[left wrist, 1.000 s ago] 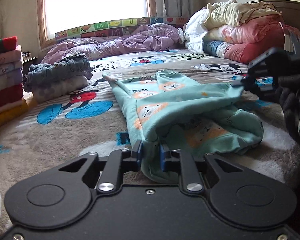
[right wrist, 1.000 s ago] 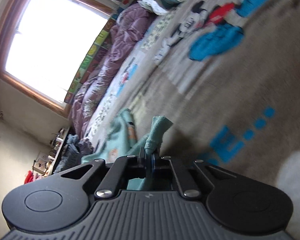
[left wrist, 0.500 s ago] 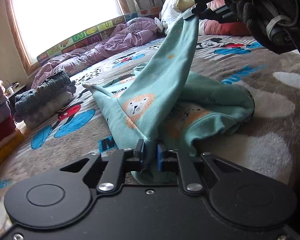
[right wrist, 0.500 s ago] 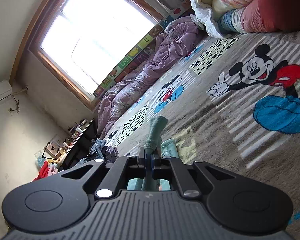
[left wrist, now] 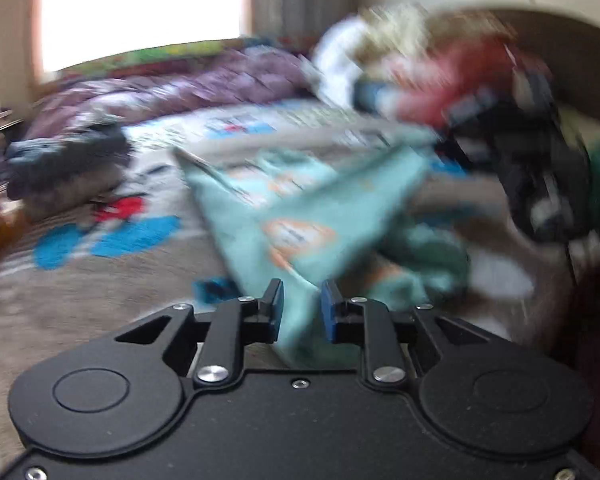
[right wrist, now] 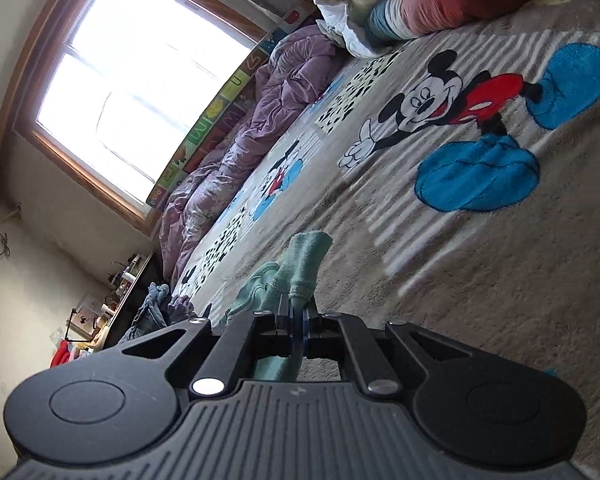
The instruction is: Fold clothes
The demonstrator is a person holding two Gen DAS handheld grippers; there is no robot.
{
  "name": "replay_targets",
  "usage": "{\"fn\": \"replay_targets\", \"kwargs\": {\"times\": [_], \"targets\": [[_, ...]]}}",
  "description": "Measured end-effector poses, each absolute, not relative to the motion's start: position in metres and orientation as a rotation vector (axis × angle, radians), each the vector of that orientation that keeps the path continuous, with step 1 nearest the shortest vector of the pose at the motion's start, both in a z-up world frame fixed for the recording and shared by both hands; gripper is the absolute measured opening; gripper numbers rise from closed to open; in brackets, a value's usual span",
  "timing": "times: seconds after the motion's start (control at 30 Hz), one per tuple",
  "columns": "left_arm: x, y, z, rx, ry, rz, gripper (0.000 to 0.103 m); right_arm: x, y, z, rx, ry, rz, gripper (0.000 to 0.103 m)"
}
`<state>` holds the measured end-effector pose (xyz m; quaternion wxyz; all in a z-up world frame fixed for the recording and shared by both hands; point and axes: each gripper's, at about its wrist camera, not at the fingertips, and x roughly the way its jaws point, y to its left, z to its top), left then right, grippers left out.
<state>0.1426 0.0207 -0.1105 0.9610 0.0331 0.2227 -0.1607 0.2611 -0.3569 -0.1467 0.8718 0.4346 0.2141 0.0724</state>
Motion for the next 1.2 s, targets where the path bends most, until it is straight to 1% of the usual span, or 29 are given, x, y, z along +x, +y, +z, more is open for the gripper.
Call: {"fn": "replay_targets", "kwargs": {"times": [0.1,0.17,0.43,0.47,0.53,0.6,0.73,0.9,1.07,1.2], "targets": [[0.155,0.047,-0.107,-0.046,0.460,-0.229,0.020,0.261,-0.358,-0.146,0.916,0.439,0.167,0.006],[0.160,0.049,-0.109,-0.072,0.472,-0.221,0.020,0.260,-0.359,-0.145,0.927,0.429,0.172,0.006],[0.178,0.009,-0.121,0.013,0.472,-0.347,0.020,0.252,-0.361,-0.145,0.970,0.401,0.187,0.006],[0.182,0.003,-0.126,0.039,0.481,-0.362,0.020,0.250,-0.361,-0.146,0.981,0.395,0.189,0.006],[0.192,-0.007,-0.144,0.118,0.562,-0.375,0.019,0.243,-0.362,-0.150,1.004,0.383,0.196,0.006],[0.194,-0.008,-0.152,0.127,0.582,-0.365,0.019,0.234,-0.362,-0.154,1.025,0.372,0.205,0.006],[0.196,-0.002,-0.150,0.104,0.604,-0.382,0.019,0.214,-0.363,-0.173,1.082,0.354,0.200,0.006],[0.195,0.002,-0.151,0.074,0.611,-0.387,0.019,0.199,-0.365,-0.205,1.143,0.396,0.154,0.006],[0.199,0.006,-0.149,0.047,0.635,-0.400,0.019,0.207,-0.364,-0.198,1.051,0.397,0.169,0.006],[0.202,0.010,-0.144,0.012,0.663,-0.403,0.019,0.212,-0.362,-0.202,1.037,0.418,0.169,0.006]]}}
